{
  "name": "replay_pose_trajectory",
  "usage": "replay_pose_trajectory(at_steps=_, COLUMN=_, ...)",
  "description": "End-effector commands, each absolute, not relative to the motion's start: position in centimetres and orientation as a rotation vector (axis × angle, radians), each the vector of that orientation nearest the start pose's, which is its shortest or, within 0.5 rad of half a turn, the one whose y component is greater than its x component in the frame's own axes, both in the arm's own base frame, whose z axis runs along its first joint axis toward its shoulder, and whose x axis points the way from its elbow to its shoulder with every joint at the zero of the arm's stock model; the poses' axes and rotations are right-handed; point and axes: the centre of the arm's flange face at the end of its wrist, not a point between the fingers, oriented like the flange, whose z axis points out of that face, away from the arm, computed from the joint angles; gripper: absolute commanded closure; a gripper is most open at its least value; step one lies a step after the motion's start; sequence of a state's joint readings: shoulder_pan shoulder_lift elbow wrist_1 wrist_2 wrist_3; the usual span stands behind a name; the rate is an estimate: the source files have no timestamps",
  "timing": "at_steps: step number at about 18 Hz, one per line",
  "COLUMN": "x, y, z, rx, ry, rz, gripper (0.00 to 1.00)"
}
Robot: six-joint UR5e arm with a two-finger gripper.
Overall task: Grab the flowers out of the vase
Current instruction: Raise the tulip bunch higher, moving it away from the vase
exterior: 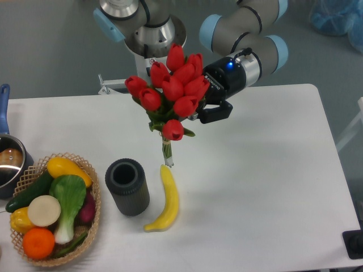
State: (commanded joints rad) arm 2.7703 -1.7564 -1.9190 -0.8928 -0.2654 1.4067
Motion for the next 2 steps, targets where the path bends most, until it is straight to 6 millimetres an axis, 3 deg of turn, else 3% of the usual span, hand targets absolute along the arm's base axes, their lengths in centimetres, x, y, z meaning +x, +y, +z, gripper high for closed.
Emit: replay_pose_trajectory(at_steps=2, x=-39.04, y=40.06, z=42.24, rx=-1.290, ry=0.264, rz=-0.364, gripper=0.45)
